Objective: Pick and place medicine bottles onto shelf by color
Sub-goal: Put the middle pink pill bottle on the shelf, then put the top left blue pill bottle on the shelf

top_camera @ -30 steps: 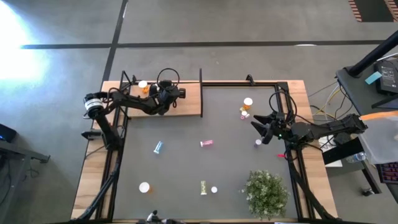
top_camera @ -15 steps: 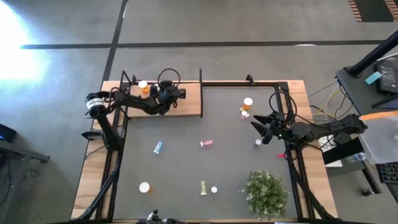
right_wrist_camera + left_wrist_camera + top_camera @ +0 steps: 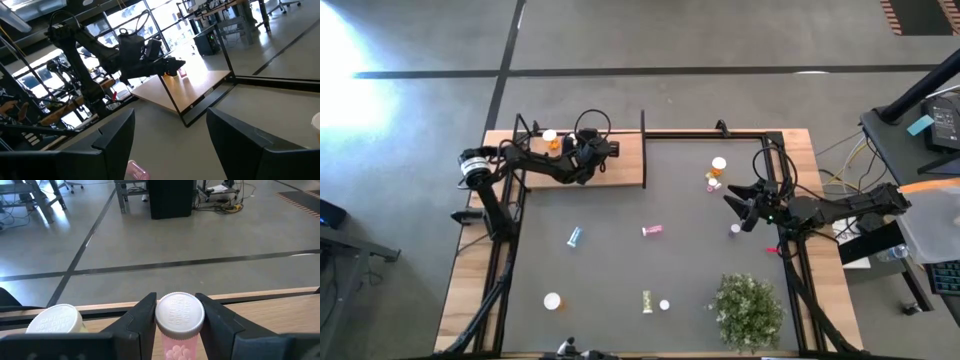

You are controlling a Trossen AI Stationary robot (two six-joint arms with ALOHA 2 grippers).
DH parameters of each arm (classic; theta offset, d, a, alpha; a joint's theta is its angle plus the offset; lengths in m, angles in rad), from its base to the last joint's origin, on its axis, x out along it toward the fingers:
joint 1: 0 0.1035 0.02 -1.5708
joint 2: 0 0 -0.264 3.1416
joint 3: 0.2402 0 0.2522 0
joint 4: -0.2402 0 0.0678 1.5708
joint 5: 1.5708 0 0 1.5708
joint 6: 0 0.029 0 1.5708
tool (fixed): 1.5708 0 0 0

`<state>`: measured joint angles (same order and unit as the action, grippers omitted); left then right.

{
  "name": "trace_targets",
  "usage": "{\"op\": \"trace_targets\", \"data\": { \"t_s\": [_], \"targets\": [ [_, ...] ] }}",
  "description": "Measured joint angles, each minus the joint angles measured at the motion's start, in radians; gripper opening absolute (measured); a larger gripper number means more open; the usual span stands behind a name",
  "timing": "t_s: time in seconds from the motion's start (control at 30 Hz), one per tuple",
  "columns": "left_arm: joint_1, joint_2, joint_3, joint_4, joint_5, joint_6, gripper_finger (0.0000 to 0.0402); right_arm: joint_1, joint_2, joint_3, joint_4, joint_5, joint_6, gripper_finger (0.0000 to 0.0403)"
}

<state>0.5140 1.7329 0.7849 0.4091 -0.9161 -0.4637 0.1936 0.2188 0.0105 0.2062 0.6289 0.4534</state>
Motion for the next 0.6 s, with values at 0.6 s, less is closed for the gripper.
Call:
{"op": "trace_targets", "data": {
  "t_s": [0.6],
  "targets": [
    [0.000,0.000,-0.001,0.000,0.000,-0.002,0.0160,0.000,0.000,0.000,0.000,0.000,0.000,0.0237]
  ]
}}
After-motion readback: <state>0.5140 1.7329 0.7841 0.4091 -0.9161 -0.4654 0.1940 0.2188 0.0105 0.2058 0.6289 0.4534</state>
